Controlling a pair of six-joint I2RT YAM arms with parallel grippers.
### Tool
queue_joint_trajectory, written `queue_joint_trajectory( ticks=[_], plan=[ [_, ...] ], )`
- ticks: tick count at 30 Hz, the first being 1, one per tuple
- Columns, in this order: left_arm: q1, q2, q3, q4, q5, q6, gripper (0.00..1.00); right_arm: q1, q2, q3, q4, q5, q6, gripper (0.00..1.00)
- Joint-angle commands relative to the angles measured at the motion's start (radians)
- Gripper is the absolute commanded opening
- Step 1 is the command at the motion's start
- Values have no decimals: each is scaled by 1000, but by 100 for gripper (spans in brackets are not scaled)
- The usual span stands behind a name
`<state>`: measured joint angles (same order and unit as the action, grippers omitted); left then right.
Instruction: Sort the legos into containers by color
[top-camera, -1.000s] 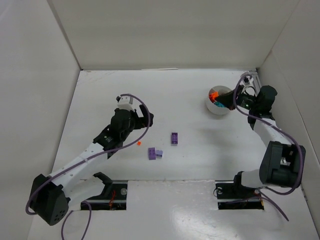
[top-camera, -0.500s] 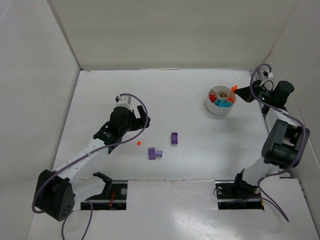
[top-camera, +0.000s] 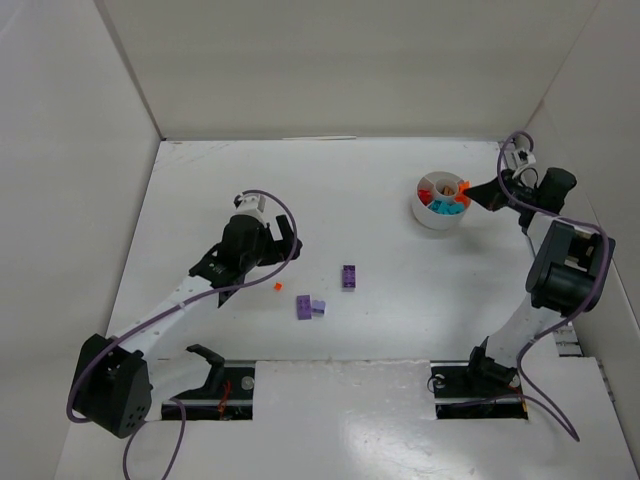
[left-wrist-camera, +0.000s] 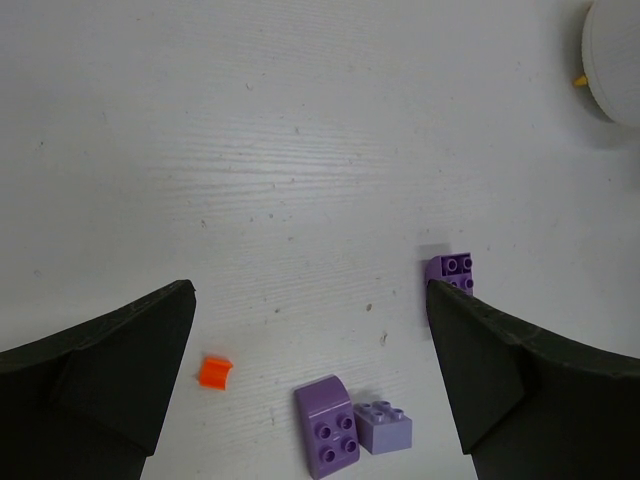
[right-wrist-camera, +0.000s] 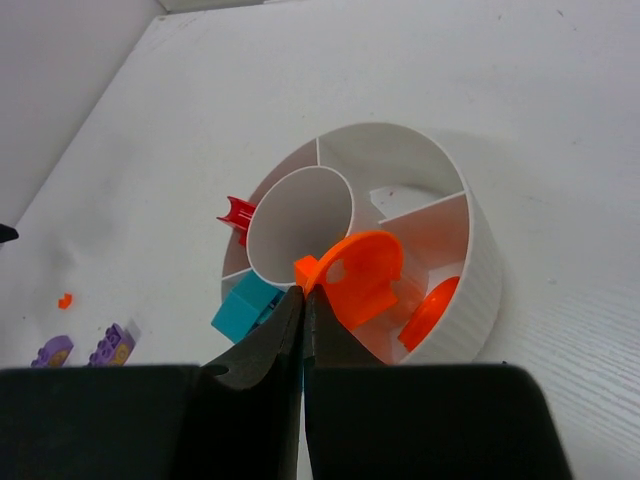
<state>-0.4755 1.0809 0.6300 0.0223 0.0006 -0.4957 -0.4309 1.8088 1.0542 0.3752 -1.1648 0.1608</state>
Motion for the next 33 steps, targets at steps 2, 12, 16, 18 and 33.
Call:
queue_joint_trajectory(
  ticks=[2,12,16,18,33],
  plan=[
    [5,-12,-15,-4,13,-30,100,-5,24,46,27,-32,-23,0],
    [5,-39,-65,-47,36,-104,100,-5,58,66,-10,8,-52,25],
    [5,-76,-75,-91,24,-156,100,-5,18,78,-62,30,-95,44],
    [5,-87,-75,-139,-16,-196,100,-5,-3,78,-93,42,-107,46],
    [-11,-115,-168,-234,-65,-323,80,20,-354,78,-481,356,-430,52]
  ],
)
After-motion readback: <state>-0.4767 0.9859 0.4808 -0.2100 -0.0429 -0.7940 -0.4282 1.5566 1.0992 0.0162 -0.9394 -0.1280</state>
